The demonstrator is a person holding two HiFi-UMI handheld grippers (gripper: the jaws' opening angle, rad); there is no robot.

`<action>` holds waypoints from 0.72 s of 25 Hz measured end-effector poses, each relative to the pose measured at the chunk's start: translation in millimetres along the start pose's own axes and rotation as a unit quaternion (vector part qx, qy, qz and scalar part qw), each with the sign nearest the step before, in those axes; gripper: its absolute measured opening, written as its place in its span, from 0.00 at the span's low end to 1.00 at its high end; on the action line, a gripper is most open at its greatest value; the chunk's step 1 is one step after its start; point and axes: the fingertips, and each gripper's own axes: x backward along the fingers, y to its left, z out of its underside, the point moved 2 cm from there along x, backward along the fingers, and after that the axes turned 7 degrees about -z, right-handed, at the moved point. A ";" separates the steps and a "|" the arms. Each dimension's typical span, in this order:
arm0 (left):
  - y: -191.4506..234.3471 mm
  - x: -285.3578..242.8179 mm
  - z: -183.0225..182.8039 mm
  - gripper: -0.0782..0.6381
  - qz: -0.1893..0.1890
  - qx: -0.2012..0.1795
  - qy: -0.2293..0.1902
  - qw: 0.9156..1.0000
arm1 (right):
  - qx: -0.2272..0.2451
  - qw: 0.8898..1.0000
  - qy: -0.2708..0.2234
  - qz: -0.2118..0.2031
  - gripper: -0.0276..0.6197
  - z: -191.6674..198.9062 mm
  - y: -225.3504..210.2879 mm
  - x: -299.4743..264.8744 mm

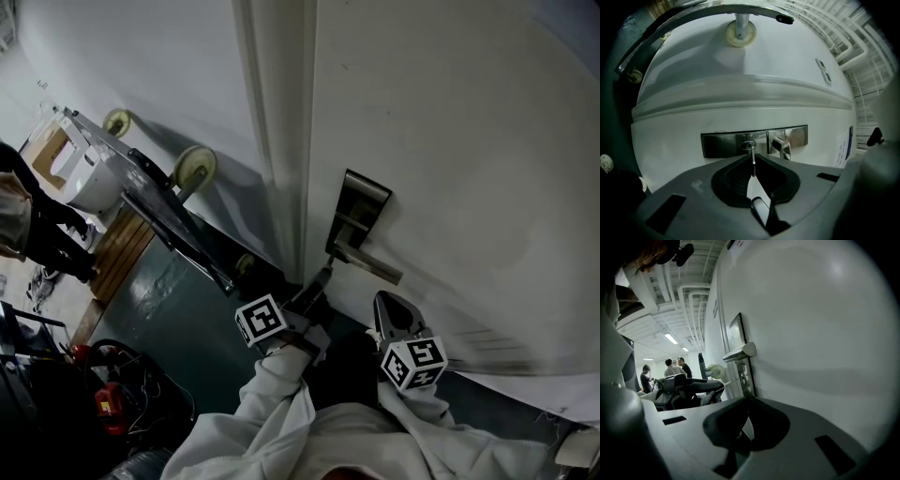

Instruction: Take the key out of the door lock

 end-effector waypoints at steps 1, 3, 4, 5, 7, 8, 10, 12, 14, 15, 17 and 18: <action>-1.3 1.7 0.0 0.15 0.002 -0.006 -0.001 1.000 | 0.001 1.000 0.000 -0.001 0.12 0.2 0.8 0.0; -3.7 5.2 -0.4 0.15 0.005 -0.017 -0.001 1.000 | 0.002 1.000 -0.001 -0.004 0.12 0.4 2.5 -0.2; -4.6 6.9 -0.8 0.15 0.007 -0.020 -0.001 1.000 | 0.003 1.000 -0.001 -0.005 0.12 0.4 3.2 -0.5; -5.2 8.6 -1.4 0.15 0.008 -0.023 -0.002 1.000 | 0.004 1.000 -0.001 -0.007 0.12 0.2 3.7 -1.0; -5.4 12.3 -3.6 0.15 0.007 -0.029 -0.006 1.000 | 0.006 1.000 -0.001 -0.010 0.12 -0.3 4.3 -2.4; -5.2 14.4 -5.0 0.15 0.005 -0.034 -0.009 0.999 | 0.007 1.000 -0.001 -0.012 0.12 -0.8 4.7 -3.2; -4.7 18.9 -7.6 0.15 0.001 -0.042 -0.014 0.999 | 0.009 1.000 -0.001 -0.017 0.12 -1.9 5.9 -5.1; -1.6 24.8 -11.2 0.15 -0.008 -0.056 -0.020 0.998 | 0.012 1.000 0.000 -0.023 0.12 -2.9 8.3 -7.5; 1.8 31.1 -15.1 0.15 -0.017 -0.069 -0.026 0.997 | 0.014 0.999 0.001 -0.031 0.12 -3.8 11.9 -10.4; 0.7 33.3 -15.9 0.15 -0.015 -0.066 -0.029 0.997 | 0.015 0.999 0.001 -0.035 0.12 -4.1 13.8 -11.9; 1.4 38.8 -19.2 0.15 -0.021 -0.077 -0.035 0.996 | 0.017 0.999 0.002 -0.042 0.12 -4.1 16.9 -15.1; 2.8 41.8 -21.5 0.15 -0.027 -0.089 -0.039 0.995 | 0.018 0.999 0.002 -0.046 0.12 -3.8 18.1 -16.9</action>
